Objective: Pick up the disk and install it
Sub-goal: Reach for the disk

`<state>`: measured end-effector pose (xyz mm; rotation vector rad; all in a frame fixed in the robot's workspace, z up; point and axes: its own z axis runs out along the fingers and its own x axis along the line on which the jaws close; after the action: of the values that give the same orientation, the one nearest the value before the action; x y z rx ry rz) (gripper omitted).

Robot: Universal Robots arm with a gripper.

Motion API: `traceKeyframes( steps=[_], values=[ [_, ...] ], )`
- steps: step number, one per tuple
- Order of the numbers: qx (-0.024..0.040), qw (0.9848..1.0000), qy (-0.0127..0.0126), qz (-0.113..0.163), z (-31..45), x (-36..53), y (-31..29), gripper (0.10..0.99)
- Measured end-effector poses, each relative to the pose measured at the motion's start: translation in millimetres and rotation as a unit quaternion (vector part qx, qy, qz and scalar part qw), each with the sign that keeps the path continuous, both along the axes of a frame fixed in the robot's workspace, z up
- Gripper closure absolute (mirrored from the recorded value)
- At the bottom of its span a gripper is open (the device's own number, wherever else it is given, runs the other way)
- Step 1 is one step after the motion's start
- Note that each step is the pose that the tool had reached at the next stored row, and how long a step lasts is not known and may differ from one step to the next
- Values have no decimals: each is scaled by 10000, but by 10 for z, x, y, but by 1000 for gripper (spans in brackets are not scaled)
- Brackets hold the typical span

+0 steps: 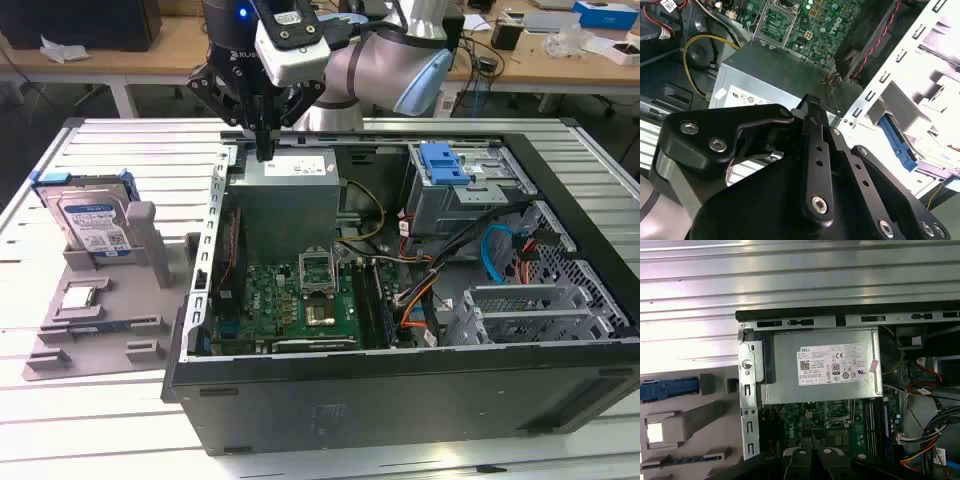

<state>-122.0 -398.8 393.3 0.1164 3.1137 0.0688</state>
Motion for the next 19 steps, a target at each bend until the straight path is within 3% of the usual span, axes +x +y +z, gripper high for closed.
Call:
traceKeyframes(
  steps=[2, 19],
  values=[
    [0, 10000, 0, 0, 0, -133, 0, 980],
    [0, 10000, 0, 0, 0, -636, 0, 980]
  ],
)
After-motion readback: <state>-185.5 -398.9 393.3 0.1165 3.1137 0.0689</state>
